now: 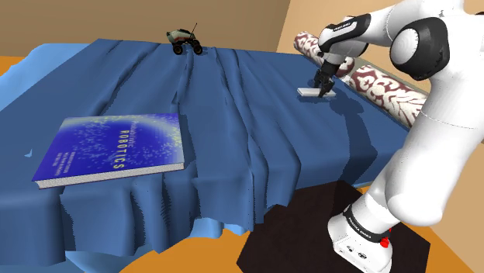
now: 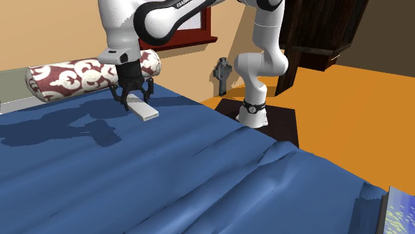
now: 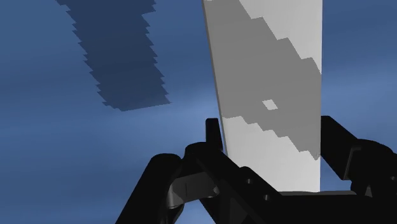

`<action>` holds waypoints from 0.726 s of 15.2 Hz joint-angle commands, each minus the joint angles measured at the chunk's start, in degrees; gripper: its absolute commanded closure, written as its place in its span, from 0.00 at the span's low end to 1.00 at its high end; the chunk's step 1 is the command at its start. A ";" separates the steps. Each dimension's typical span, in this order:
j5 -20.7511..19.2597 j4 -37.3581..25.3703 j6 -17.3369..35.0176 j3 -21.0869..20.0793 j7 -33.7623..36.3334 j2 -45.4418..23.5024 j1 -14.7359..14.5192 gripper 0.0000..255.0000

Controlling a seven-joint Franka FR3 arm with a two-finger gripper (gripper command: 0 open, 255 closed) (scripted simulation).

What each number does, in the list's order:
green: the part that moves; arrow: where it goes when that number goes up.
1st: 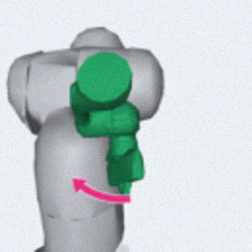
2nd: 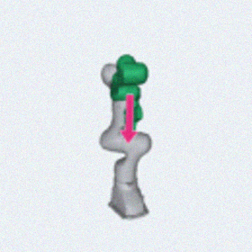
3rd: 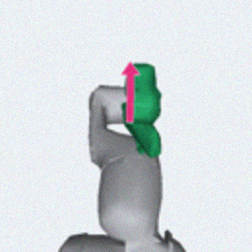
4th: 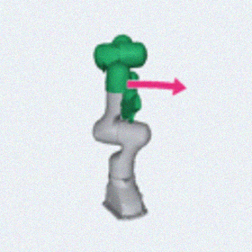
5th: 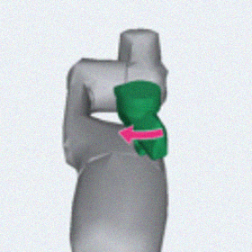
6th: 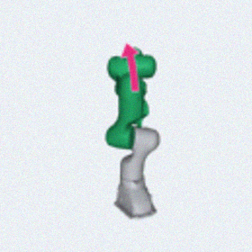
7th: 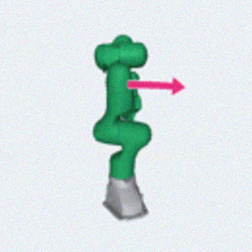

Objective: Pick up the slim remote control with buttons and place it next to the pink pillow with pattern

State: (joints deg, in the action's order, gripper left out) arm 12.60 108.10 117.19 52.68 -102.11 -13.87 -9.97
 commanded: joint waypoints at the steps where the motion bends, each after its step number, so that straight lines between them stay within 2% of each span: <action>1: -0.60 -1.09 -1.40 0.22 0.48 0.54 -0.22 1.00; 11: -3.09 -6.69 -8.38 1.10 2.18 2.94 -0.91 1.00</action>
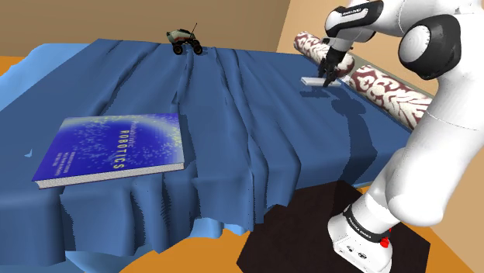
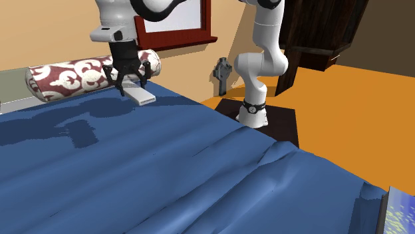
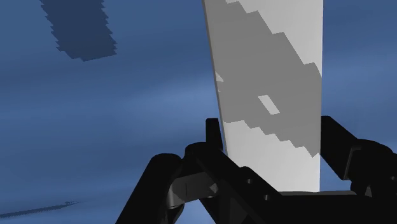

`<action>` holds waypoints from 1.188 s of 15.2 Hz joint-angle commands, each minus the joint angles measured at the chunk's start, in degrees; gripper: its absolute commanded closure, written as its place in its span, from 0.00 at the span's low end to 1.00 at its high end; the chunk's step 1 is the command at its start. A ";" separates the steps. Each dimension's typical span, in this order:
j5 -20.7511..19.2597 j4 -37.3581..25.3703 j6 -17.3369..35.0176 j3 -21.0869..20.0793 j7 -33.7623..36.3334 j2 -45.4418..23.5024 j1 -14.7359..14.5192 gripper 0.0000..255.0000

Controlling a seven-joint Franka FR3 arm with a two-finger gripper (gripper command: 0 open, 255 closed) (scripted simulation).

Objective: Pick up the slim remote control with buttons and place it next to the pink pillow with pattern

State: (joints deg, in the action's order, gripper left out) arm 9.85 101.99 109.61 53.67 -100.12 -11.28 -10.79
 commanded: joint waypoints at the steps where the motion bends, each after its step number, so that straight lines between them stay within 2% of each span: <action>1: -0.49 -1.22 -1.51 0.17 0.30 0.50 -0.11 1.00; 17: -0.63 -13.80 -13.88 0.67 0.61 0.26 1.09 1.00; 18: -1.79 -12.39 -13.43 1.18 0.15 1.77 0.95 1.00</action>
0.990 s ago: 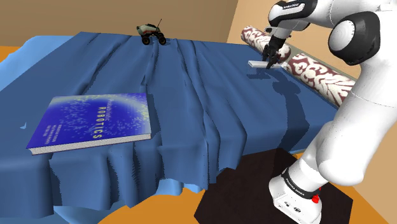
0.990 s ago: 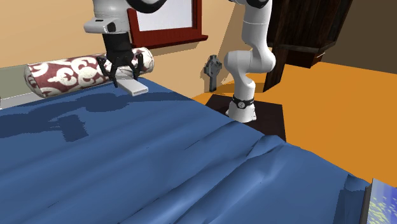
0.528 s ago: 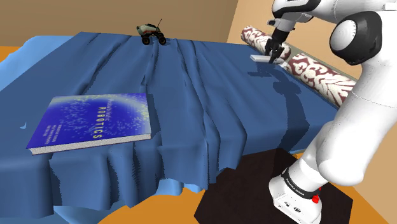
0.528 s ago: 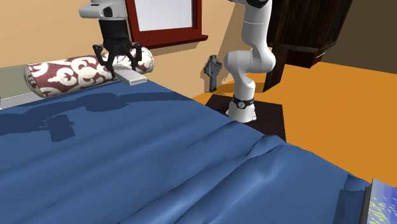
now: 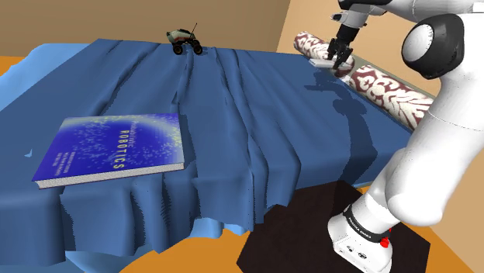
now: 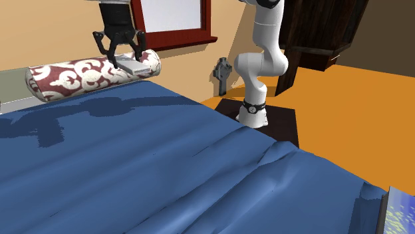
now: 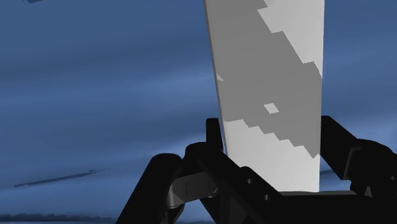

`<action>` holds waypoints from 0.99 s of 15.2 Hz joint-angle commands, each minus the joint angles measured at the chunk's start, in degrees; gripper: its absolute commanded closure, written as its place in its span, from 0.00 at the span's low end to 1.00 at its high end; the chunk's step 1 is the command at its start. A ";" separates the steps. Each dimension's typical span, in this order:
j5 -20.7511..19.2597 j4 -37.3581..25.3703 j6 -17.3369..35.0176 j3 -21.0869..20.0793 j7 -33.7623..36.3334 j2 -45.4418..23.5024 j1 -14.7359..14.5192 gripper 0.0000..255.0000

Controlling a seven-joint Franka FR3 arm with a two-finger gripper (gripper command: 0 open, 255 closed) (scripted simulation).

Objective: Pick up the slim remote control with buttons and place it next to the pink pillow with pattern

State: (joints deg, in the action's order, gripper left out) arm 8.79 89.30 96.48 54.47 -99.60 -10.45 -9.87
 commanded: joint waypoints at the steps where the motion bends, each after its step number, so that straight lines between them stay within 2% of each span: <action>1: -1.89 1.60 0.08 0.88 -0.83 2.43 -0.06 1.00; 7: -8.49 7.61 1.51 3.33 -3.80 10.50 0.81 1.00; 15: -14.66 11.29 1.68 6.81 -9.91 17.61 4.40 1.00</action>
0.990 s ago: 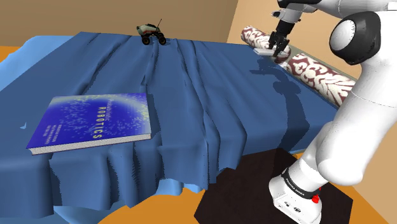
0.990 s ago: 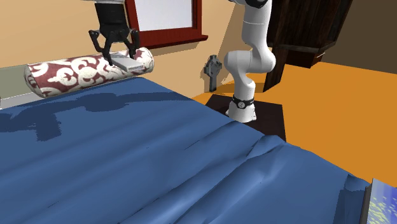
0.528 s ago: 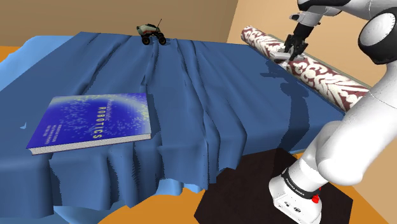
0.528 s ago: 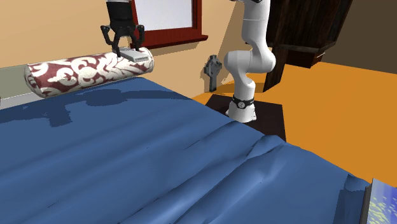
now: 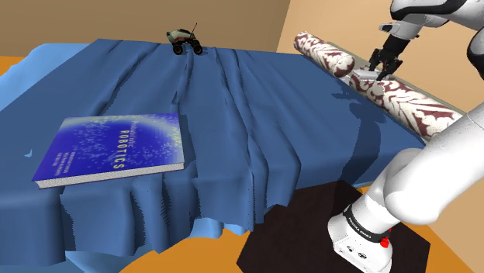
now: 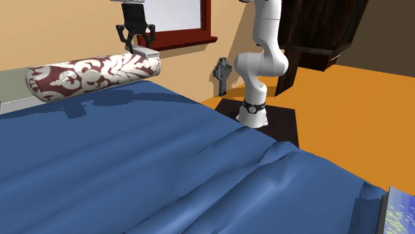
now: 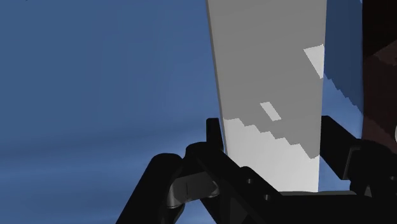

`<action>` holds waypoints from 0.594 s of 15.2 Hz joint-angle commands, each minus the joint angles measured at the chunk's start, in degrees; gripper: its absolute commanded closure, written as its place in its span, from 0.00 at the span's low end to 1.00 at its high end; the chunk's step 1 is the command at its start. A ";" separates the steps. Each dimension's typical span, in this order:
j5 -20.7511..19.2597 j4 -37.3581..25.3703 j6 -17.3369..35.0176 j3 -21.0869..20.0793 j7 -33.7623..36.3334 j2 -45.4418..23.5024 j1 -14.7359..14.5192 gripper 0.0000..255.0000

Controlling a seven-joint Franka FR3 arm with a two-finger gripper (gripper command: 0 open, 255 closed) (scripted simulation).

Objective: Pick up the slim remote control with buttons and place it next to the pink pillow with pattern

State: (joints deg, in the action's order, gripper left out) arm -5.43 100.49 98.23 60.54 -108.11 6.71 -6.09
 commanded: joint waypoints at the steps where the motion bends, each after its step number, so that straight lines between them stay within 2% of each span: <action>1: -0.83 0.23 -0.11 1.25 -2.25 0.88 1.04 1.00; 9: -1.40 6.63 6.04 1.45 -1.86 1.35 1.26 1.00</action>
State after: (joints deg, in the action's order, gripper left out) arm -6.52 106.25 103.57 62.16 -110.20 7.70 -4.90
